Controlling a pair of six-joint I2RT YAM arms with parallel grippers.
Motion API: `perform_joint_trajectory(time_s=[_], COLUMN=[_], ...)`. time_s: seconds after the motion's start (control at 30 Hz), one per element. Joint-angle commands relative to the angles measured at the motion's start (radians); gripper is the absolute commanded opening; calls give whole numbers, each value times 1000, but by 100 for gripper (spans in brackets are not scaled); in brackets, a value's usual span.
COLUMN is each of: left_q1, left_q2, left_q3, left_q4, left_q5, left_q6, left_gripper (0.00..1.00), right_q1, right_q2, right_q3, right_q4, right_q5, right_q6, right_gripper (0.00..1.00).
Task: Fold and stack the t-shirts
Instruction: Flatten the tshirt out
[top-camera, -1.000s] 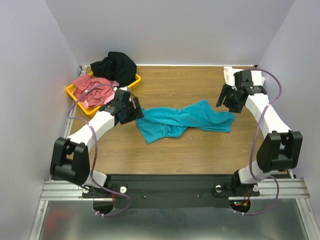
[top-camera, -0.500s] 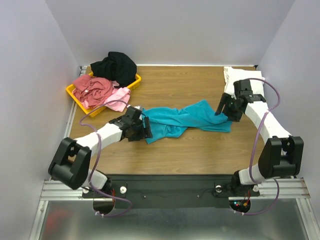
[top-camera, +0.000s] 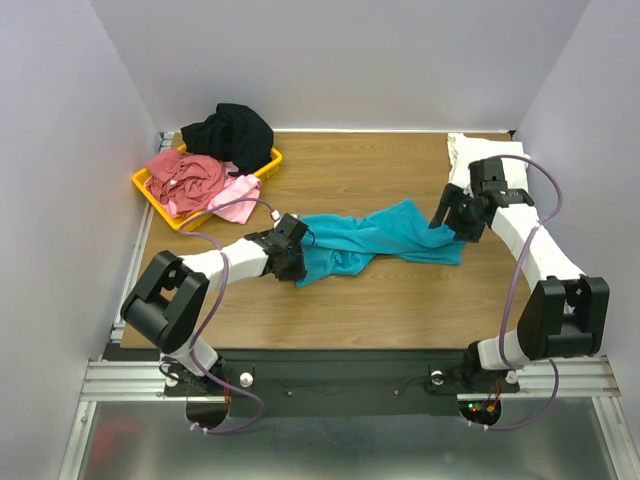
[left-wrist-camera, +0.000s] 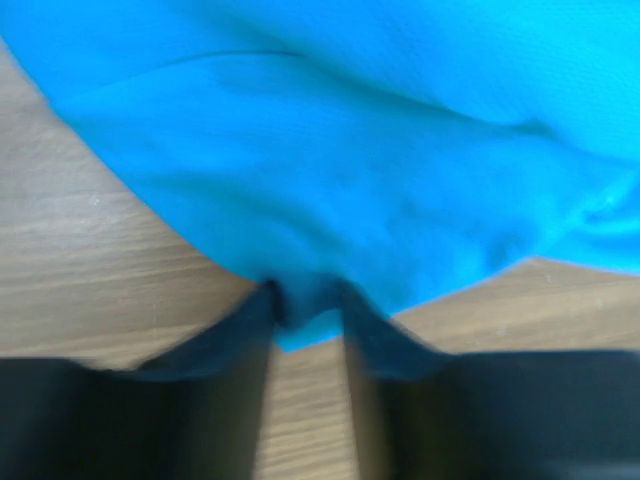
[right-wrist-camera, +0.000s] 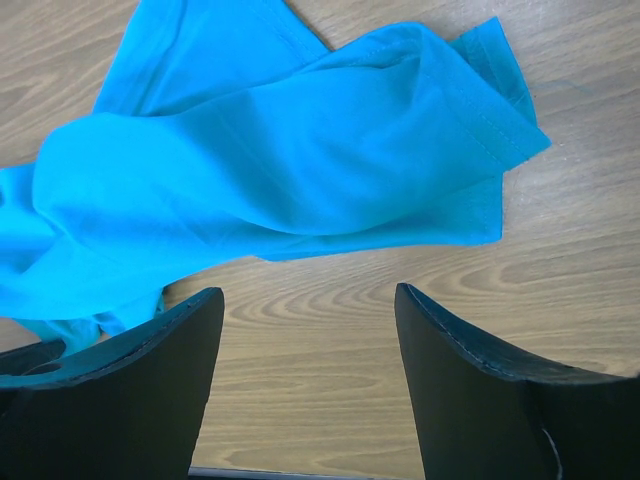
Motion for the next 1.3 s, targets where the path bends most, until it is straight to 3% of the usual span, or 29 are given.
perform_joint_trajectory(time_s=[0.0,0.1,0.43,0.7,1.03,1.27], left_q1=[-25,-26,6,44,233,290], left_q2=[23,20,-144,-172,-368,-379], left_q3=[18,9,196,285,345,385], left_q4=[-85,-88,-226,-288,-319,-312], left_q5=[-79,-74,-117,-80,13,81], left_q6=[-7,4,-2,10,-9,-6], left_gripper=[15,0,0,0,0,0], right_q1=[-7,-7,-100,-114,-131,-133], right_q2=[-51,-59,-56,11,120,167], right_q3=[-6,-10,-39,-24,28,50], right_q4=[36,36,36,74,111,140], right_q5=[-6,-2,38,41,38,8], right_q6=[14,14,-32,-25,-16,-2], right_gripper=[75,75,80,80,80,79])
